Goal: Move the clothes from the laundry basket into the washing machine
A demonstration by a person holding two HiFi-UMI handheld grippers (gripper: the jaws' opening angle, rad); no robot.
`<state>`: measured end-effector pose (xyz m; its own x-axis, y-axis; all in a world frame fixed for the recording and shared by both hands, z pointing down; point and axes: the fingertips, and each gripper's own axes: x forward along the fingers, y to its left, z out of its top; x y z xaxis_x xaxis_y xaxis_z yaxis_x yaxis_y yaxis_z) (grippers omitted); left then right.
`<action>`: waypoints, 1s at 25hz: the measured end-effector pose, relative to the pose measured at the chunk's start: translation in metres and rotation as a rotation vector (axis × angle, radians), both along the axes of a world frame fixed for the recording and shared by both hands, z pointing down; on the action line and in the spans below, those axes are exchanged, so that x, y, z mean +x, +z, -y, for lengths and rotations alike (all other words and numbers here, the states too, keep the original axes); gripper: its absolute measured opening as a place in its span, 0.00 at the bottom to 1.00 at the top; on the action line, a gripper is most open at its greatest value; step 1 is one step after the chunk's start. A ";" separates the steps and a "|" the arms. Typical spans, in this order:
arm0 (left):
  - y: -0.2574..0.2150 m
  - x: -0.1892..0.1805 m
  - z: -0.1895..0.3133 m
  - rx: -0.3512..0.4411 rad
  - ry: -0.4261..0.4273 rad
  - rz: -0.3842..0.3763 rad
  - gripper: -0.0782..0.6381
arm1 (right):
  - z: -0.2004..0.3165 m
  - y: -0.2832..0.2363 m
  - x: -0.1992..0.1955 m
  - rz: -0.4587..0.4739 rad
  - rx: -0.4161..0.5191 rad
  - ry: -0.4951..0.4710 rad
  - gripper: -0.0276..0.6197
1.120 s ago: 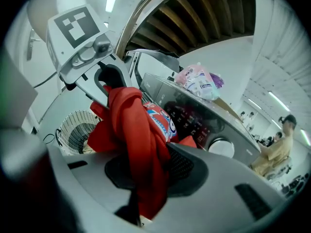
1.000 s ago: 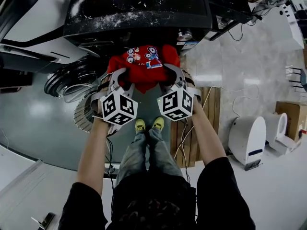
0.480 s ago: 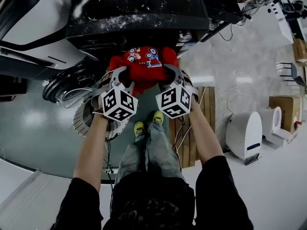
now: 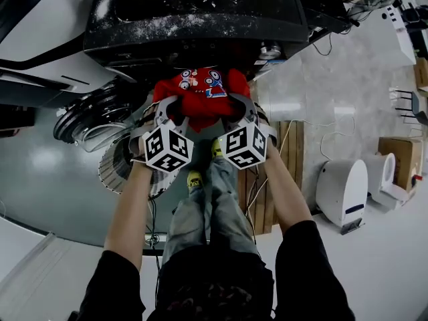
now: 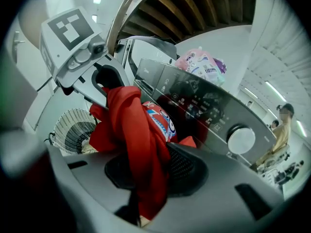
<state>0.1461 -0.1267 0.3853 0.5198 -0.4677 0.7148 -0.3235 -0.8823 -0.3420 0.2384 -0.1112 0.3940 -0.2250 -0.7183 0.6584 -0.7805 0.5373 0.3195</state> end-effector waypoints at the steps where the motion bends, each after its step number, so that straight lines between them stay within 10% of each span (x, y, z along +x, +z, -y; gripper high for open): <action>1: 0.006 0.001 0.001 0.000 0.000 0.002 0.29 | 0.001 0.006 0.001 0.000 -0.006 -0.001 0.21; 25: 0.138 0.020 0.065 0.040 -0.013 0.002 0.29 | 0.060 0.139 0.020 -0.009 0.001 -0.024 0.21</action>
<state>0.1657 -0.1915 0.5229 0.5124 -0.5030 0.6961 -0.3345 -0.8634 -0.3776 0.2583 -0.1709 0.5333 -0.2363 -0.7132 0.6600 -0.7647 0.5555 0.3265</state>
